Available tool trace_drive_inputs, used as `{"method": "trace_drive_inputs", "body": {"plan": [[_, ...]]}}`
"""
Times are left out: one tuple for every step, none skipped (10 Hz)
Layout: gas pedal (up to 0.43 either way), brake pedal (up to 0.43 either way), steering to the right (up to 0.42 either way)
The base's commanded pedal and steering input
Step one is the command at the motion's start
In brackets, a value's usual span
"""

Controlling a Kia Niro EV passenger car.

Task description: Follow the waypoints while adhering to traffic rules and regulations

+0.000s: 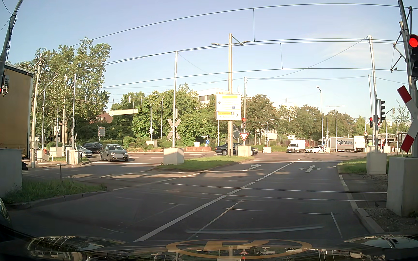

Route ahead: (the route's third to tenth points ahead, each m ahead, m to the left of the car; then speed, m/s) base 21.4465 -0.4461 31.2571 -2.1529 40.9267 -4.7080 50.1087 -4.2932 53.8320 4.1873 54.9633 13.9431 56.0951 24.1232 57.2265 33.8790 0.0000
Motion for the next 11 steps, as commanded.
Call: {"method": "trace_drive_inputs", "body": {"plan": [[0.000,0.287,0.248],[0.000,0.293,0.248],[0.000,0.293,0.248],[0.000,0.293,0.248],[0.000,0.293,0.248],[0.000,0.293,0.248],[0.000,0.293,0.249],[0.000,0.293,0.248],[0.000,0.293,0.248],[0.000,0.287,0.248],[0.000,0.293,0.248]]}}
